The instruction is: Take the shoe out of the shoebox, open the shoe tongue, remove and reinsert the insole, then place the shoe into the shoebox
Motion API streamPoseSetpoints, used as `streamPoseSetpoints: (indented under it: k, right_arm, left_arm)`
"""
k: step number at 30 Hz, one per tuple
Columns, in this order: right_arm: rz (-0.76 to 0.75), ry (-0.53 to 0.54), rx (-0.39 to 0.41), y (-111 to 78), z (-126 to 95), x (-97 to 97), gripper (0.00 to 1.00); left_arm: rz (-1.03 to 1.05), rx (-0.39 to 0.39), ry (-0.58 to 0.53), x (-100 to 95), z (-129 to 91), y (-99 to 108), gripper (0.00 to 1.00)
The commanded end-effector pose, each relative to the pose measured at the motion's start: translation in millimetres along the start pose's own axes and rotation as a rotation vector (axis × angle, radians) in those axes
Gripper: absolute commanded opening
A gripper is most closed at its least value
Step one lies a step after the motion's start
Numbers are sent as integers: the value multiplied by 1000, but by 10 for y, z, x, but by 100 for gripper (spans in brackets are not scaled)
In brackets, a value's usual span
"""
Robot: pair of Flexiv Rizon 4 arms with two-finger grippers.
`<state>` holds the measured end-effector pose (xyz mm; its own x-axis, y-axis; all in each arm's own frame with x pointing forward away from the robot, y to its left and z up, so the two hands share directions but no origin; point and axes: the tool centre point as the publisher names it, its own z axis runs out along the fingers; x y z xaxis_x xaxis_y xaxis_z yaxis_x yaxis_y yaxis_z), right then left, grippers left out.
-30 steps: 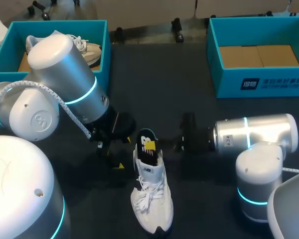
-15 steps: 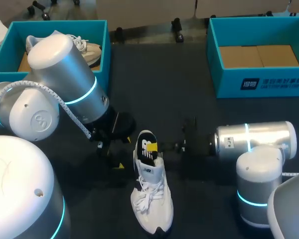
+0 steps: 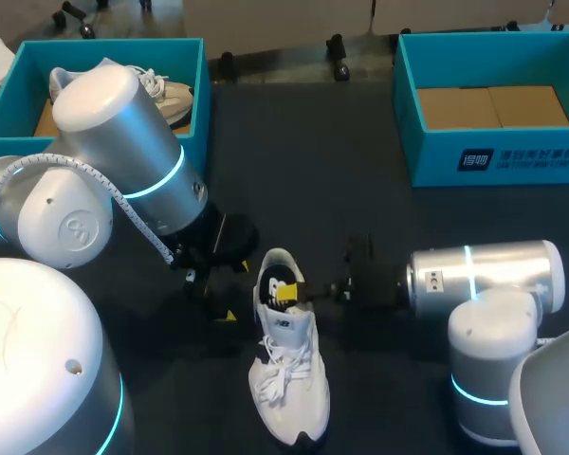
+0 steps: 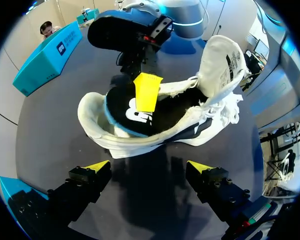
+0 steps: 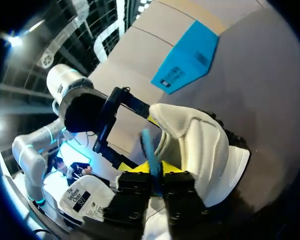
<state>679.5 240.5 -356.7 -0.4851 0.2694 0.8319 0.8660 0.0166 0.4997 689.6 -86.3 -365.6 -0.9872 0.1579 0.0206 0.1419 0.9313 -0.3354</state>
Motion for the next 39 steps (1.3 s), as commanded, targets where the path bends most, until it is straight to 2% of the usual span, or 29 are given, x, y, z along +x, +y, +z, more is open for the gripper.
streamPoseSetpoints:
  k: [1, 6, 9, 11, 14, 20, 23, 25, 30, 33, 39]
  right_arm:
    - [-57, -46, -7, 19, -27, 82, 49]
    - [-163, -84, -13, 82, -59, 163, 59]
    - [-195, -94, -16, 111, -78, 182, 69]
    - [-201, -93, -19, 138, -95, 168, 71]
    - [-208, -83, -16, 177, -110, 112, 67]
    - [-236, -52, 0, 256, -107, -13, 67]
    - [-243, -43, 8, 282, -88, -55, 60]
    - [-244, -36, 12, 295, -78, -75, 48]
    - [-249, -35, 17, 322, -60, -87, 42]
    - [-233, -41, 23, 326, -49, -79, 0]
    - [-99, -46, 6, 255, -38, -108, 0]
  left_arm:
    - [1, 2, 0, 1, 9, 2, 100]
    - [1, 2, 0, 1, 9, 2, 100]
    - [1, 2, 0, 1, 9, 2, 100]
    - [1, 2, 0, 1, 9, 2, 100]
    - [1, 2, 0, 1, 9, 2, 100]
    - [1, 2, 0, 1, 9, 2, 100]
    - [1, 2, 0, 1, 9, 2, 100]
    - [1, 2, 0, 1, 9, 2, 100]
    - [1, 2, 0, 1, 9, 2, 100]
    - [1, 2, 0, 1, 9, 2, 100]
    - [1, 2, 0, 1, 9, 2, 100]
